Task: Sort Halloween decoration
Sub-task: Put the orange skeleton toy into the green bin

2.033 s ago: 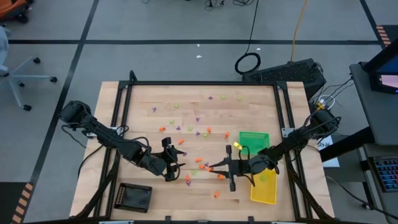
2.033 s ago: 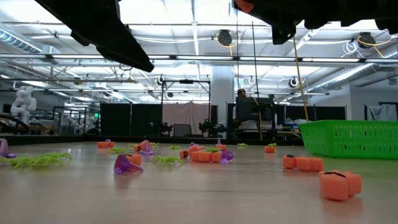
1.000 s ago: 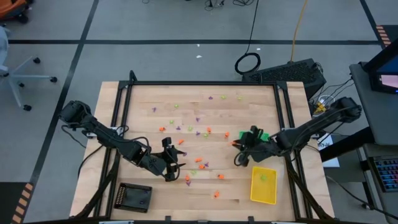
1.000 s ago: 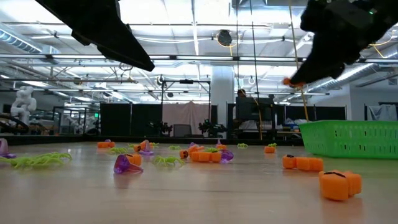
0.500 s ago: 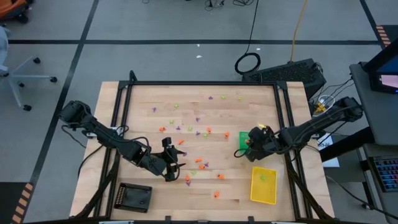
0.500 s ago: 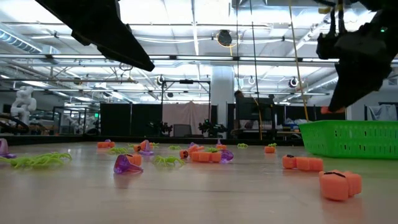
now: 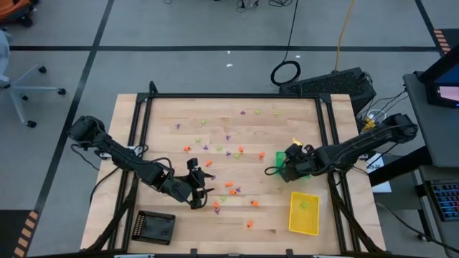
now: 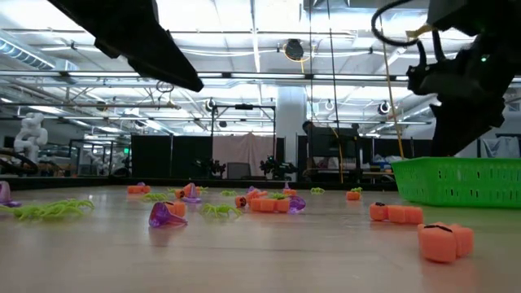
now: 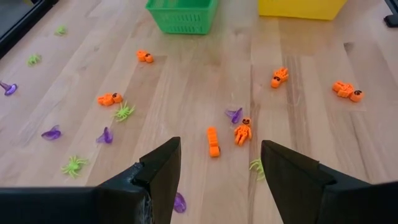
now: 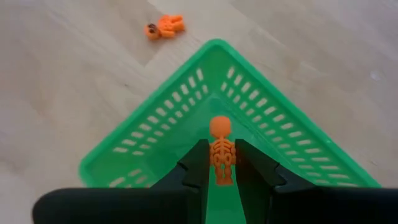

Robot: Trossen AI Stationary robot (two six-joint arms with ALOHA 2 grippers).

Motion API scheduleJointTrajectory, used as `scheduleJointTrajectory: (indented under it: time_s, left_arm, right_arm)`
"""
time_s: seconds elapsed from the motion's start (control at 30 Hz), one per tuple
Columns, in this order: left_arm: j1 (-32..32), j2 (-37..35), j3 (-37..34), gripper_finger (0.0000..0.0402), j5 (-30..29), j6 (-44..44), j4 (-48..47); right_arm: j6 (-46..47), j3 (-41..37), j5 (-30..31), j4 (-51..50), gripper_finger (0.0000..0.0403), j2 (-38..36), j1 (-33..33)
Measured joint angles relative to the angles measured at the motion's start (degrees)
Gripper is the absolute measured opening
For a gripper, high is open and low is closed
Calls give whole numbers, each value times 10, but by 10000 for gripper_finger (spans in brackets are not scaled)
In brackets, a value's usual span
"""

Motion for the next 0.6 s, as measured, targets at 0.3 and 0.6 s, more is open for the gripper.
scheduleJointTrajectory:
  time_s: [0.3, 0.6]
  left_arm:
    - [0, 0, 0, 223, 0, 0, 5]
    - [0, 0, 0, 223, 0, 1, 5]
  right_arm:
    - [0, 0, -31, 0, 50, 36, -15]
    - [0, 0, -44, 4, 80, 41, -15]
